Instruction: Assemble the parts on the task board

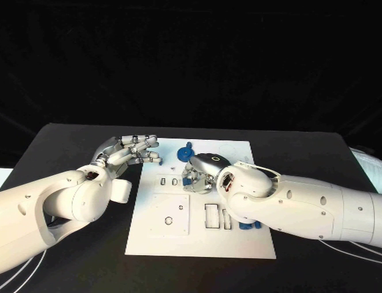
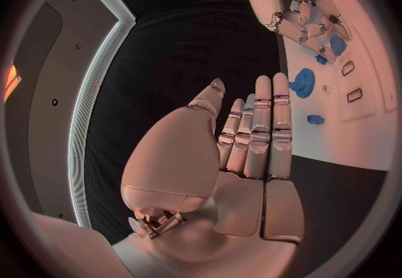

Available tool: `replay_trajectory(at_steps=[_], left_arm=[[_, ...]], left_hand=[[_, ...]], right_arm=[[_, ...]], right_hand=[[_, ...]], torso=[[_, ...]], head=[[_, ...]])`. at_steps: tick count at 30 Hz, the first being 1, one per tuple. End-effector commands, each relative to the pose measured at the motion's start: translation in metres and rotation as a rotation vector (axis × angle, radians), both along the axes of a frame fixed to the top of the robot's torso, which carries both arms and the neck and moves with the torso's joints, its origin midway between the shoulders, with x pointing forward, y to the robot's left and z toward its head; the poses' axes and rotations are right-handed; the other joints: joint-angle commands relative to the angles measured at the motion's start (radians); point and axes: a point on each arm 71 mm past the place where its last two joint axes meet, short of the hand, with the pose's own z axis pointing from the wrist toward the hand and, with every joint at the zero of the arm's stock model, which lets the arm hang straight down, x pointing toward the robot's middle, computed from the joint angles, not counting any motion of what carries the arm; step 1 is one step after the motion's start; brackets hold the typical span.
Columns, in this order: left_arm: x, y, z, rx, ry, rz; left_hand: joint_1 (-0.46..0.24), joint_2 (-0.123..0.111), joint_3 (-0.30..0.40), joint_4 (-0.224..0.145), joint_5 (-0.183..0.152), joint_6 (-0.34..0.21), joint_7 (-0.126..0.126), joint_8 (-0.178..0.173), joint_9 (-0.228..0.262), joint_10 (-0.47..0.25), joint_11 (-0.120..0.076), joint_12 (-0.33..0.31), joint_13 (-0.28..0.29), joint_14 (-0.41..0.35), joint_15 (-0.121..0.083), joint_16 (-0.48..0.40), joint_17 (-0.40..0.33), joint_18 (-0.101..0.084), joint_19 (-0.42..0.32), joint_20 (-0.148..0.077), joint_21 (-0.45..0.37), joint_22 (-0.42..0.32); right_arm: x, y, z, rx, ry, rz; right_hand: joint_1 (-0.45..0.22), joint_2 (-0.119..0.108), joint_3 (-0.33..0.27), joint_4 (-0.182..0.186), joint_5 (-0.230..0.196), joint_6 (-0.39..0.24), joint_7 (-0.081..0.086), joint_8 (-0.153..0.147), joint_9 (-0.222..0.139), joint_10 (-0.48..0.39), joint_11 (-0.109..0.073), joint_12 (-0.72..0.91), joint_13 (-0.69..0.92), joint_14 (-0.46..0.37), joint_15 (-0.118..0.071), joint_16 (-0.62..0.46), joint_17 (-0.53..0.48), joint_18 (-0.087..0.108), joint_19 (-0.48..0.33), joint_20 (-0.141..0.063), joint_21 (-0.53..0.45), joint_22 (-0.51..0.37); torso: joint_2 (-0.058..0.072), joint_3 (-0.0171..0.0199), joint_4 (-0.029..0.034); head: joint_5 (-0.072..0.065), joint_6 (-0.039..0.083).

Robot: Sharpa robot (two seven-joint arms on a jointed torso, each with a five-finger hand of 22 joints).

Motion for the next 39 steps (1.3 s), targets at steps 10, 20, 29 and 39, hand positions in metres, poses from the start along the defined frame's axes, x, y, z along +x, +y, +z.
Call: replay_trajectory(at_steps=[10, 20, 29, 39], left_arm=[[-0.0006, -0.0019, 0.0011, -0.01, -0.003, -0.016], [-0.0006, -0.0017, 0.001, -0.01, -0.003, -0.016], [-0.0006, -0.0017, 0.0009, -0.01, -0.001, -0.015], [-0.0005, -0.0013, 0.0007, -0.008, 0.001, -0.013]], left_hand=[[-0.007, 0.005, -0.001, -0.005, -0.003, 0.003, -0.002, 0.001, 0.0, 0.006, -0.002, 0.0, 0.0, -0.009, 0.0, 0.001, 0.002, 0.008, -0.004, -0.001, 0.004, 0.002], [-0.007, 0.005, -0.001, -0.005, -0.003, 0.003, -0.002, 0.001, 0.0, 0.006, -0.002, 0.0, 0.0, -0.009, 0.0, 0.001, 0.002, 0.008, -0.004, -0.001, 0.004, 0.002], [-0.008, 0.006, 0.0, -0.005, -0.003, 0.002, -0.002, 0.001, 0.0, 0.005, -0.001, -0.001, 0.0, -0.011, 0.0, 0.001, 0.003, 0.008, -0.006, -0.001, 0.004, 0.002], [-0.008, 0.006, 0.0, -0.005, -0.003, 0.002, -0.002, 0.001, 0.0, 0.005, -0.001, -0.001, 0.0, -0.011, 0.0, 0.001, 0.003, 0.008, -0.006, -0.001, 0.004, 0.002]], right_arm=[[-0.0001, -0.0018, -0.0007, -0.047, -0.027, 0.006], [-0.0001, -0.0023, -0.0028, -0.064, -0.006, 0.012], [-0.0002, -0.0027, -0.0069, -0.094, 0.039, 0.021], [-0.0001, -0.0041, -0.0074, -0.113, 0.041, 0.003]], right_hand=[[0.035, 0.01, 0.004, -0.009, -0.005, 0.004, -0.004, 0.001, 0.005, -0.001, 0.004, -0.002, 0.002, 0.044, 0.003, -0.006, 0.001, 0.002, 0.0, -0.001, -0.001, 0.03], [0.047, 0.034, 0.021, -0.008, -0.007, 0.029, -0.008, 0.011, 0.009, 0.011, 0.001, 0.014, 0.016, 0.045, 0.001, -0.004, 0.004, 0.001, 0.004, -0.002, 0.002, 0.035], [0.046, 0.053, 0.033, -0.002, -0.007, 0.065, -0.019, 0.026, 0.015, 0.03, -0.008, 0.04, 0.038, 0.047, -0.006, -0.001, 0.01, 0.0, 0.008, -0.007, 0.005, 0.041], [0.051, 0.07, 0.046, -0.001, -0.01, 0.091, -0.031, 0.037, 0.018, 0.069, -0.017, 0.107, 0.101, 0.052, -0.014, 0.014, 0.027, -0.005, 0.023, -0.014, 0.017, 0.062]], torso=[[0.0, 0.0001, 0.0003], [0.0, -0.0004, 0.0009], [0.0, -0.0005, 0.001], [0.0, -0.0003, 0.0011]], head=[[0.0, -0.003], [-0.002, -0.006], [-0.002, -0.01], [-0.002, -0.013]])
